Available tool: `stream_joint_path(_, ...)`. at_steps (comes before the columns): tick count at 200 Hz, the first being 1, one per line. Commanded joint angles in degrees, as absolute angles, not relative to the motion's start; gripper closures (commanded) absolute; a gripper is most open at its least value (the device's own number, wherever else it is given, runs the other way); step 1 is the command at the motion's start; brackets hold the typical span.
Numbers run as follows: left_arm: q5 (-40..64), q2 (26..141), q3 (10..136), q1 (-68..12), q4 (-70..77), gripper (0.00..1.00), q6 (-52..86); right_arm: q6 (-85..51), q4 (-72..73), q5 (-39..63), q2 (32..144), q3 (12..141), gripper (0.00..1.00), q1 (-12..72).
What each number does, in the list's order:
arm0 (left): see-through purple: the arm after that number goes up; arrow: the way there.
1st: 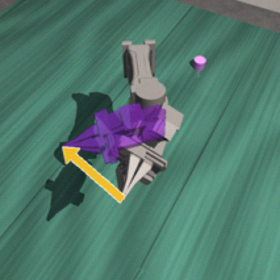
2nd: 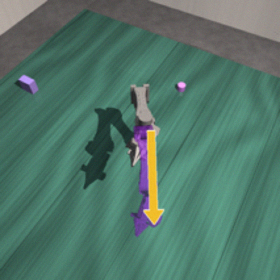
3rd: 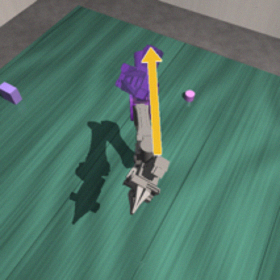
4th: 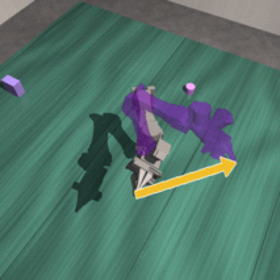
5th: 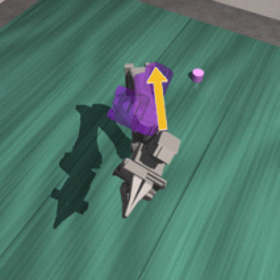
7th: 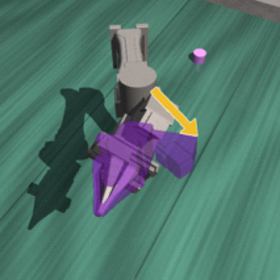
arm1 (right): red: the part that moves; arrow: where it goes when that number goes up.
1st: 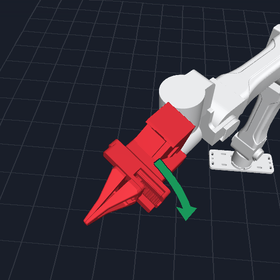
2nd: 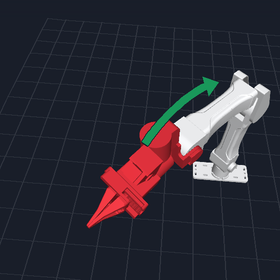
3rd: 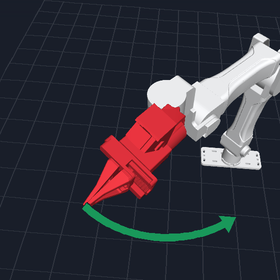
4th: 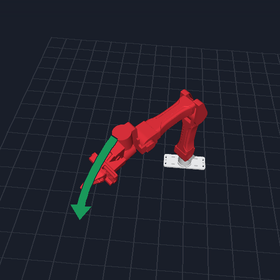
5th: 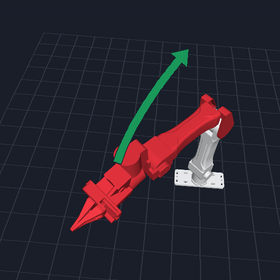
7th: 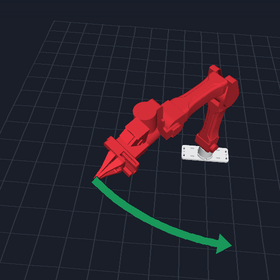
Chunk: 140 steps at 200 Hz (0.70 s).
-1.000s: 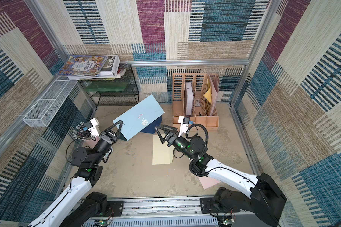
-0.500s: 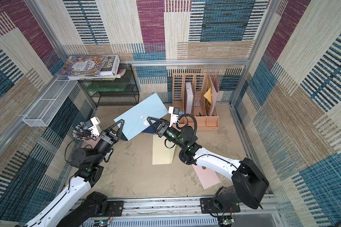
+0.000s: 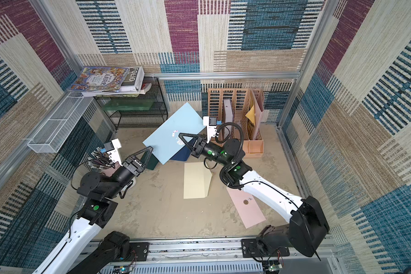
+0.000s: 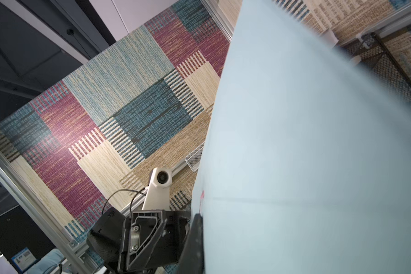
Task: Open the envelope
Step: Pick up the envelope from the center of the board.
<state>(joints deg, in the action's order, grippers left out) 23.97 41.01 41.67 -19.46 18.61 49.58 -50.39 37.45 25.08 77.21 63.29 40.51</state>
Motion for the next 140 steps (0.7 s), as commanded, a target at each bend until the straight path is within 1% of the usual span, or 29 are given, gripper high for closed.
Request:
stream_joint_path(1,30.45,40.81,46.33,-19.5,-1.27,0.44,34.42,-35.05,9.88,35.6,75.59,69.16,1.0,38.91)
stream_joint_path(22,29.46,39.7,49.1,-19.43,-10.05,0.43,27.41,-23.01,-11.66,41.89,76.71,76.91,1.0,37.41)
stream_joint_path(37,28.84,39.29,50.46,-19.5,-13.93,0.43,24.09,-17.72,-19.33,45.68,76.36,78.0,1.0,37.01)
stream_joint_path(46,29.11,39.44,51.37,-19.47,-15.61,0.43,22.57,-15.41,-22.71,45.89,75.48,77.78,1.0,36.92)
stream_joint_path(58,29.03,39.59,52.5,-19.45,-18.14,0.43,20.7,-11.85,-24.65,47.49,73.9,75.75,1.0,36.93)
stream_joint_path(65,29.17,39.67,53.01,-19.48,-19.39,0.44,19.66,-10.86,-25.69,46.79,72.69,74.77,1.0,36.96)
stream_joint_path(88,32.66,41.32,54.59,-19.5,-22.56,0.46,16.65,-8.25,-25.91,49.59,68.48,70.85,1.0,37.38)
stream_joint_path(98,37.44,42.98,55.33,-19.5,-23.46,0.48,15.98,-7.58,-24.82,51.11,66.92,69.22,1.0,38.33)
stream_joint_path(107,41.77,44.64,55.65,-19.44,-23.09,0.51,15.88,-7.06,-24.58,51.07,66.13,68.65,1.0,39.43)
stream_joint_path(121,48.52,46.82,55.07,-19.47,-19.56,0.53,17.57,-6.36,-24.95,50.95,66.31,68.81,1.0,40.8)
stream_joint_path(140,53.93,48.98,54.84,-19.45,-15.83,0.55,20.04,-5.93,-25.11,50.54,67.6,69.25,1.0,42.06)
